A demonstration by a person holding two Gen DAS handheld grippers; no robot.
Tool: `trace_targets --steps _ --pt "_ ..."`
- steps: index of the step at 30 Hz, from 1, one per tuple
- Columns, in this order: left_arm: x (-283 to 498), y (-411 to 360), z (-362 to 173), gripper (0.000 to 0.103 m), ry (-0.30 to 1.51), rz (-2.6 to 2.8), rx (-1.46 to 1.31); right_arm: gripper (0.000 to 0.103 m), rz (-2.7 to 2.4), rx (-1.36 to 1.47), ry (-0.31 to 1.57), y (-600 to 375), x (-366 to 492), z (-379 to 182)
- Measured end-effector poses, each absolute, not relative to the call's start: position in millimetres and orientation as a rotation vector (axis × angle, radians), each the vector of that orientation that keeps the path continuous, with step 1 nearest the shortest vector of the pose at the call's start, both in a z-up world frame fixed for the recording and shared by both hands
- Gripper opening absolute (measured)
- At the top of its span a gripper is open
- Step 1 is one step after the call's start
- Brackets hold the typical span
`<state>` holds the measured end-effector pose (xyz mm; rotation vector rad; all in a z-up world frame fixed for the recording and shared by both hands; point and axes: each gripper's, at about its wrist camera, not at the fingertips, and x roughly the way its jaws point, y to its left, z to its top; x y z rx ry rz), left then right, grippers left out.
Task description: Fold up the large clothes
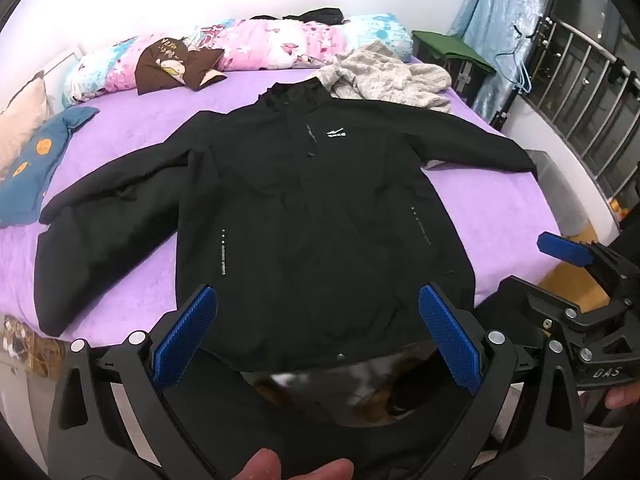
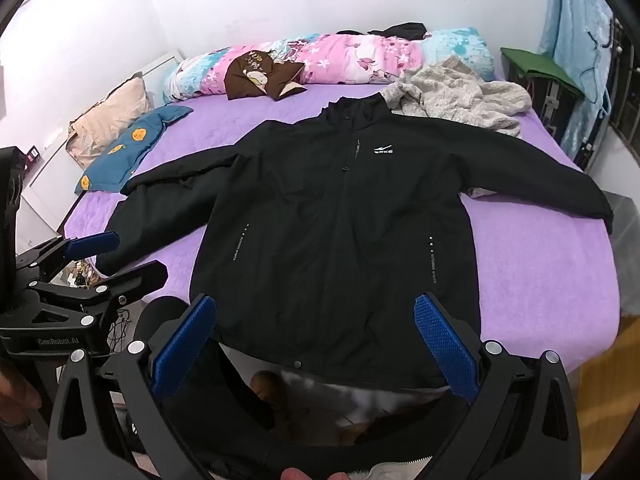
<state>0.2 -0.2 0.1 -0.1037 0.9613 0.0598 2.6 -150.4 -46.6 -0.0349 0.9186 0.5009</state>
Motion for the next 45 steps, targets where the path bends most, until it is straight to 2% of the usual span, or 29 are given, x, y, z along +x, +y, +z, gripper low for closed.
trace_targets --steps 45 --pt "-1.9 5.0 -3.2 0.097 0.955 0.06 -0.113 0.098 0.51 -0.059 0.906 -143.7 -3.5 -41.4"
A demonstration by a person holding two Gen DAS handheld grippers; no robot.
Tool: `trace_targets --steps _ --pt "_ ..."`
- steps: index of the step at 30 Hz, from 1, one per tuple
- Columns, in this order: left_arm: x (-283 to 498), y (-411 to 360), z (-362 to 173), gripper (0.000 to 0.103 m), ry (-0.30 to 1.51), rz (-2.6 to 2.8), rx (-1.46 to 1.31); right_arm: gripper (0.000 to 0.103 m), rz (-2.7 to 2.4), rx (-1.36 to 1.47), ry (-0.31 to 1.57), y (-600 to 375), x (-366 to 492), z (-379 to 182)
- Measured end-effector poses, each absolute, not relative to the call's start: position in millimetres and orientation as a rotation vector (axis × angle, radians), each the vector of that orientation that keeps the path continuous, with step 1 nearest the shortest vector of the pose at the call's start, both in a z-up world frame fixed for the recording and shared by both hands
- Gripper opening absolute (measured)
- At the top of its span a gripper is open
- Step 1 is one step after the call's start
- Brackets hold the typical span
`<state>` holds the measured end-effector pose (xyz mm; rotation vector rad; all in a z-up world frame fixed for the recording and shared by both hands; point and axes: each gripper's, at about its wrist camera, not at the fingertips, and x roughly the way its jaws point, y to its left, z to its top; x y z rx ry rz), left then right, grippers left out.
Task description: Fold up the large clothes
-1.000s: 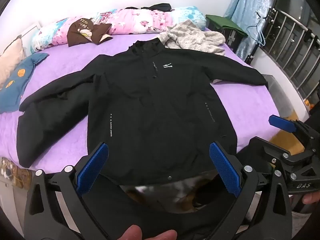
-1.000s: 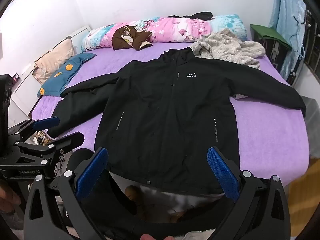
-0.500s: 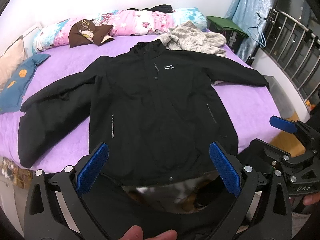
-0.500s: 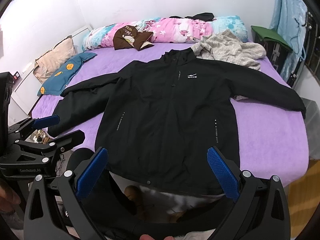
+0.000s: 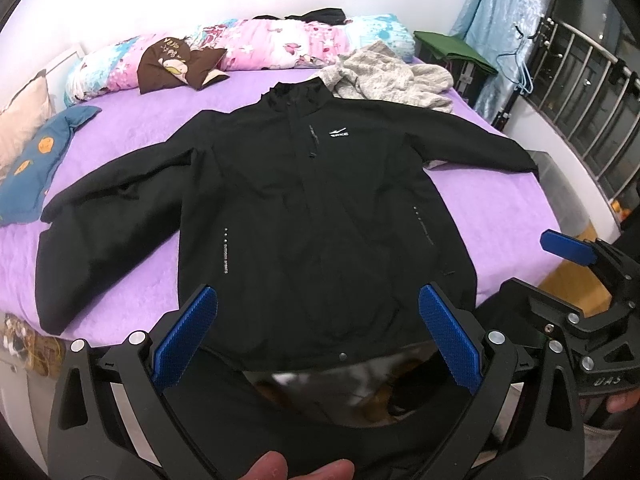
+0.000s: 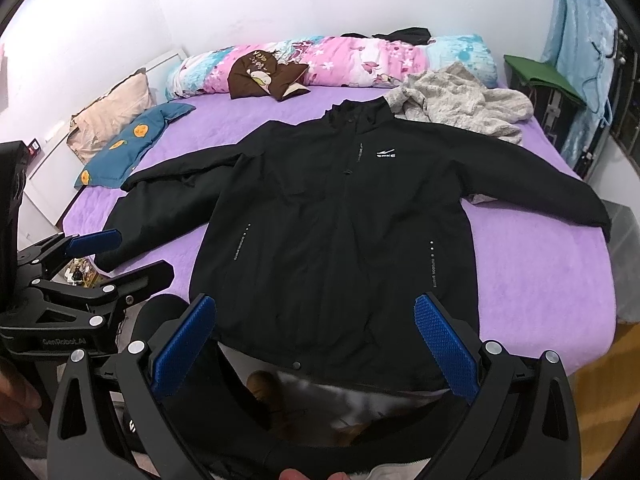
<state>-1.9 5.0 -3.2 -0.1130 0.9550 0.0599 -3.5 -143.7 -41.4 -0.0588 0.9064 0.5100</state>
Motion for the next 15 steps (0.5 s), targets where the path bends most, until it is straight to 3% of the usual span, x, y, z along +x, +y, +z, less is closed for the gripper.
trace_targets --steps 15 --pt "-3.2 4.1 -2.3 0.097 0.953 0.073 -0.114 0.098 0.507 -0.059 0.901 -142.7 -3.8 -40.2"
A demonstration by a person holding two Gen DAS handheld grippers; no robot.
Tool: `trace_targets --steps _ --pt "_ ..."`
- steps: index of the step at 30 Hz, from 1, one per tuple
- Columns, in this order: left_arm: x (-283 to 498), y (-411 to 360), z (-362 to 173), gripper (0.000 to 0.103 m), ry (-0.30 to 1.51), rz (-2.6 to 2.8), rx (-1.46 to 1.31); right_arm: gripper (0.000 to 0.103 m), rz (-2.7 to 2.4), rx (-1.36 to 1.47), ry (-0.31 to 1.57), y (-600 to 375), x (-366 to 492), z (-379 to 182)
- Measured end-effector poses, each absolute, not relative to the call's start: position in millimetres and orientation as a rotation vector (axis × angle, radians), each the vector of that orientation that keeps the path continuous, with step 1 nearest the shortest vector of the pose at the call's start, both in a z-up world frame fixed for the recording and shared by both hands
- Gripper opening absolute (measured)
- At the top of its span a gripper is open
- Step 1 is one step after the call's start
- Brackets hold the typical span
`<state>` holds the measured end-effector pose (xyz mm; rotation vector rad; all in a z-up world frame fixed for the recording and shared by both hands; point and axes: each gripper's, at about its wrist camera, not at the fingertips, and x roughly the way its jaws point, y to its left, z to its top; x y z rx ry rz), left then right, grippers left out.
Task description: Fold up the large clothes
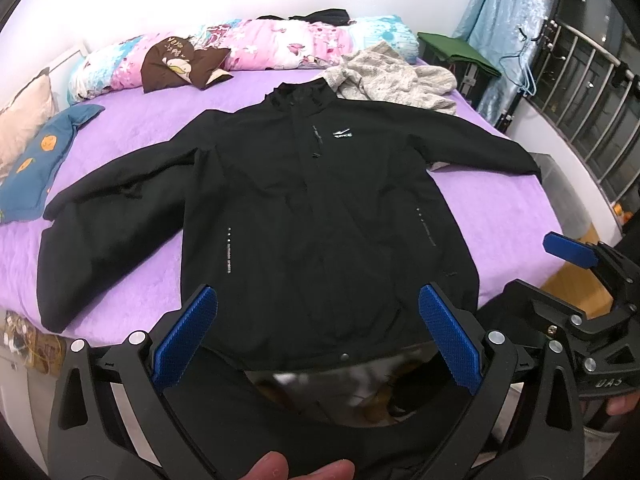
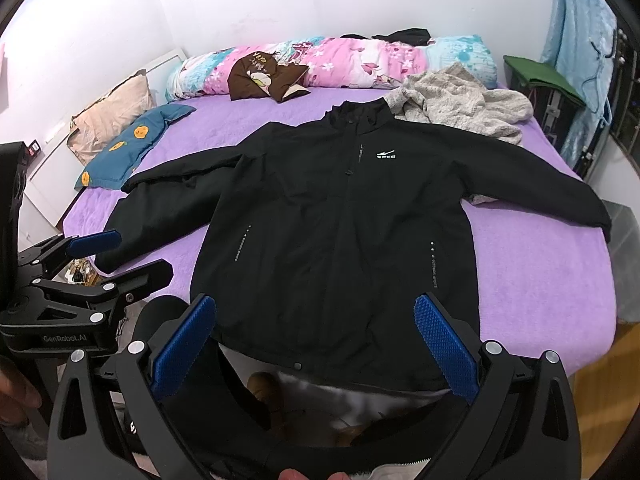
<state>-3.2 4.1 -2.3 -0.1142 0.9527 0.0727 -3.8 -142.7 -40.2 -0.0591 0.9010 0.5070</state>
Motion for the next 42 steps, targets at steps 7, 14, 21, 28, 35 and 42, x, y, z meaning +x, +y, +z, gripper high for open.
trace_targets --steps 7,14,21,28,35,42 --pt "-3.6 3.9 -2.2 0.097 0.953 0.072 -0.114 0.098 0.509 -0.059 0.899 -142.7 -5.1 -40.5" --pt "-4.1 5.6 -3.6 0.097 0.954 0.074 -0.122 0.098 0.512 -0.062 0.904 -141.5 -5.1 -41.7" --pt "-1.2 16.8 -5.4 0.097 0.958 0.07 -0.172 0.098 0.511 -0.069 0.909 -138.8 -3.0 -42.2" --pt "-0.6 42.5 -7.0 0.097 0.955 0.133 -0.258 0.098 0.502 -0.087 0.888 -131.0 4.2 -37.6" --pt "-7.0 85.9 -10.8 0.097 0.919 0.184 -0.402 0.098 0.458 -0.111 0.828 -115.4 20.1 -24.8" --pt "-15.8 128.8 -18.4 0.097 0.878 0.244 -0.509 0.098 0.498 -0.204 0.79 -69.4 36.4 -20.2"
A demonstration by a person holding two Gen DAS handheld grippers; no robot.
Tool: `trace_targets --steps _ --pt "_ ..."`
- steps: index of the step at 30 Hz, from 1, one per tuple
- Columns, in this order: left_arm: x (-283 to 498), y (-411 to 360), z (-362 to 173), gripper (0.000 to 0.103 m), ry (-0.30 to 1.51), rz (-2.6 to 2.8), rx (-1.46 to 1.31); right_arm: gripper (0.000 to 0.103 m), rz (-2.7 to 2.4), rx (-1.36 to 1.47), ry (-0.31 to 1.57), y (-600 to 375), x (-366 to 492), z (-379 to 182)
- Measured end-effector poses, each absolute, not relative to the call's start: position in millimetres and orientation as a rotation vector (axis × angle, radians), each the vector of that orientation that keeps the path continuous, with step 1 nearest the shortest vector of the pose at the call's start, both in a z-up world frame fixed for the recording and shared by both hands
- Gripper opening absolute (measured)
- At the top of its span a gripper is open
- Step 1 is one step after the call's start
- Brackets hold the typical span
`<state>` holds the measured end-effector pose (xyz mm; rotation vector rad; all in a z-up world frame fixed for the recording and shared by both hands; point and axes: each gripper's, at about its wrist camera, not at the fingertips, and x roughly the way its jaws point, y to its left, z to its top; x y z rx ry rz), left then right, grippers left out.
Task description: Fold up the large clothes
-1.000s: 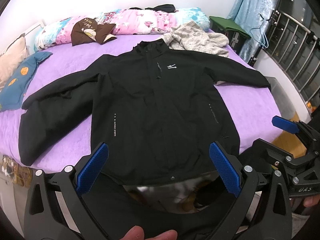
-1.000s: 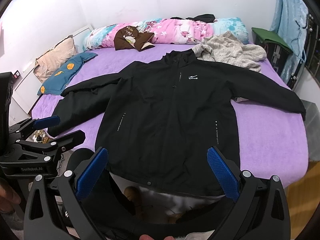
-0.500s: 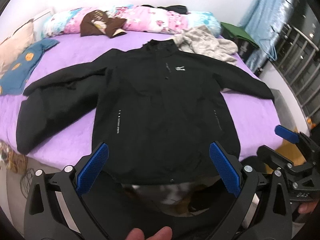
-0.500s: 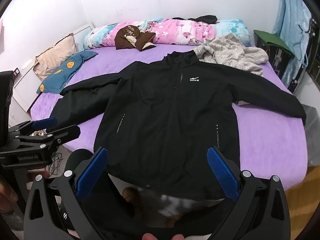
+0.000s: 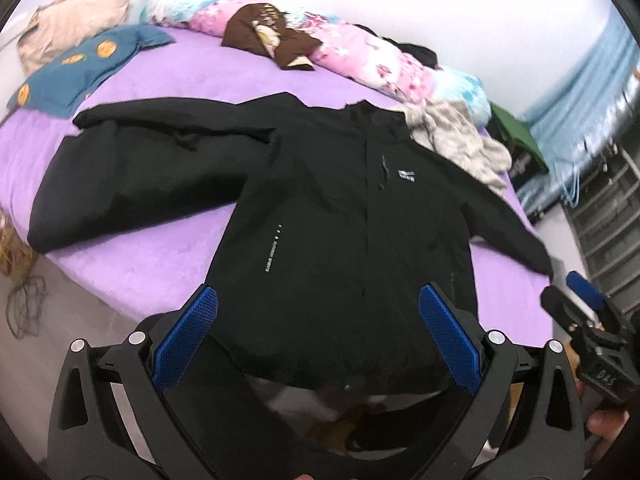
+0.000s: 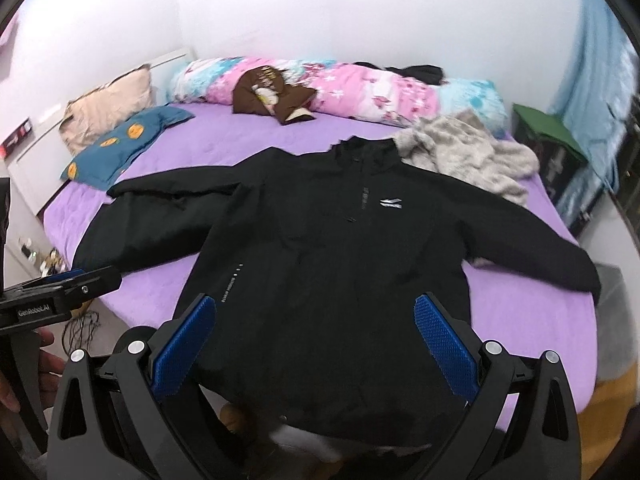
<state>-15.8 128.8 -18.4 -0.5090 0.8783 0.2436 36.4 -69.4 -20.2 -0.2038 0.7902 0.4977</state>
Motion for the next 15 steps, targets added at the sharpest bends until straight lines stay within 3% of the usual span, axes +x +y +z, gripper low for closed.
trace_targets --steps 8,15 --pt "-26.7 172.2 -35.0 0.097 0.856 0.271 -0.618 0.098 0.593 -0.268 0.84 -9.2 57.3 -35.6" --pt "-33.5 217.7 -58.3 0.097 0.844 0.296 -0.746 0.098 0.685 -0.421 0.76 78.8 79.6 -37.5"
